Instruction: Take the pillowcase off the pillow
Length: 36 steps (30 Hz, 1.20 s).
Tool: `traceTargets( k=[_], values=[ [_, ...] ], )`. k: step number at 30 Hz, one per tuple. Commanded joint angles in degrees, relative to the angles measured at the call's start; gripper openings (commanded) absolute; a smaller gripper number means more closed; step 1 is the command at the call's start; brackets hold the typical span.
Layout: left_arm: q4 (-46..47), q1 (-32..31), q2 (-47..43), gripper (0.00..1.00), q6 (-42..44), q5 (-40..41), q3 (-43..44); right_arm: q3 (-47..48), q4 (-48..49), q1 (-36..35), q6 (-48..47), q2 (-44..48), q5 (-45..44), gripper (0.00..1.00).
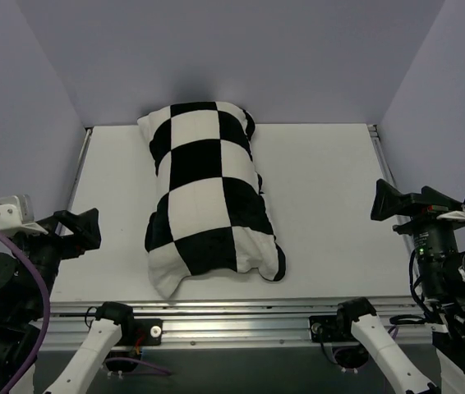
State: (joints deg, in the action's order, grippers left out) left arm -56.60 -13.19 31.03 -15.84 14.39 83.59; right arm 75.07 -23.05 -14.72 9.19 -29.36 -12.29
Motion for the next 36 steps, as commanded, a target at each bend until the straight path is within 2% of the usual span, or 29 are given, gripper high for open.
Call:
traceTargets(
  k=[1, 8, 15, 18, 22, 26, 36],
  values=[
    [-0.4, -0.2, 2.3, 0.94, 0.5, -2.2, -1.0, -1.1, 3.1, -0.3, 1.2, -2.3, 3.0, 1.0],
    [-0.5, -0.3, 4.7, 0.94, -0.2, -6.2, -4.2, -4.2, 3.8, -0.2, 4.9, -7.0, 11.7, 1.0],
    [2.2, -0.2, 8.5, 0.94, -2.8, -11.5, -11.1, -9.3, 5.8, -0.3, 8.2, -17.1, 22.6, 1.0],
    [4.8, -0.2, 10.4, 0.94, -4.3, -14.3, -14.8, -14.0, 10.4, -0.3, 10.9, -21.3, 30.3, 1.0],
    [10.0, -0.2, 13.5, 0.94, -7.3, -18.9, -19.9, -19.3, 21.3, -0.7, 16.1, -27.9, 40.5, 1.0],
    [17.2, -0.3, 16.9, 0.94, -10.0, -23.2, -24.8, -22.2, 30.2, -4.8, 20.0, -34.9, 42.0, 1.0],
    [29.0, -1.4, 28.4, 0.94, -16.8, -23.4, -32.9, -23.1, 45.9, -14.0, 22.4, -53.2, 39.1, 1.0]
  ],
)
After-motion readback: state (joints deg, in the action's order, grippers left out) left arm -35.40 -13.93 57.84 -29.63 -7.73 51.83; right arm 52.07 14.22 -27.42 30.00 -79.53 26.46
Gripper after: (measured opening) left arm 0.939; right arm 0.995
